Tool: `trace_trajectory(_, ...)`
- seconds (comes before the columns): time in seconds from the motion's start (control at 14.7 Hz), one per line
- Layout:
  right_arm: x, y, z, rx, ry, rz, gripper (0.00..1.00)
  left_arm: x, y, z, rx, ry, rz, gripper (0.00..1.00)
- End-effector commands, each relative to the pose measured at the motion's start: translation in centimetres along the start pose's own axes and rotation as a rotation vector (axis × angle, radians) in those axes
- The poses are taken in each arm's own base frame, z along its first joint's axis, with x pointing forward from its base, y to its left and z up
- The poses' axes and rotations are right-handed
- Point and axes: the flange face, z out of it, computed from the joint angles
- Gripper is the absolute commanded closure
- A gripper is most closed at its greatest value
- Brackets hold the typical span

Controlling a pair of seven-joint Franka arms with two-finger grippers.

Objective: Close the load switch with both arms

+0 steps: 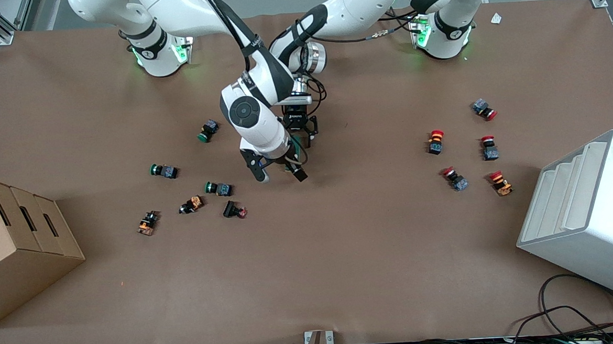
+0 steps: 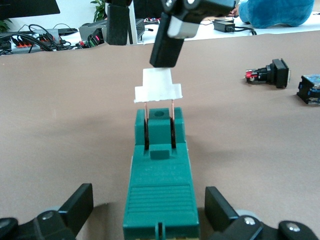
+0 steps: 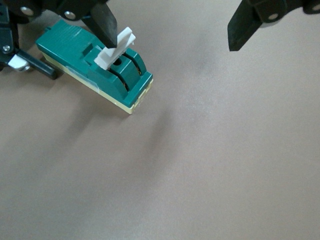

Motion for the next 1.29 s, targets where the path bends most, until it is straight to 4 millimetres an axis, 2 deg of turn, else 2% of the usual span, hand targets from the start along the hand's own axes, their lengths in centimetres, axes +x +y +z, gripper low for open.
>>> trace_trajectory(0.0, 0.9, -0.3, 1.3, -0.009, 0.024, -0.025, 0.0, -1.1, -0.3, 1.5, 0.007, 0.002, 0.002, 0.01)
trace_trajectory(0.41, 2.3, -2.0, 3.3, 0.002, 0.041, -0.017, 0.0, -1.2, -0.3, 1.5, 0.005, 0.001, 0.004, 0.01)
trace_trajectory(0.61, 2.6, -2.3, 4.4, 0.005, 0.052, -0.024, 0.0, -1.2, -0.3, 1.5, 0.005, 0.001, 0.004, 0.01)
trace_trajectory(0.75, 3.1, -2.2, 5.8, 0.02, 0.063, -0.023, 0.0, -1.0, -0.3, 1.4, 0.005, 0.003, 0.003, 0.01)
trace_trajectory(0.88, 3.6, -2.1, 6.2, 0.017, 0.075, -0.03, 0.0, -0.2, -0.1, 1.4, 0.005, 0.009, 0.004, 0.01)
trace_trajectory(1.09, 7.6, -2.8, 4.6, -0.013, 0.11, -0.061, 0.0, -0.1, -0.1, 1.4, 0.006, 0.01, 0.002, 0.01)
trace_trajectory(1.22, 11.6, -3.7, 2.5, -0.084, 0.092, -0.131, 0.0, 0.0, -0.1, 1.3, 0.009, 0.008, -0.001, 0.01)
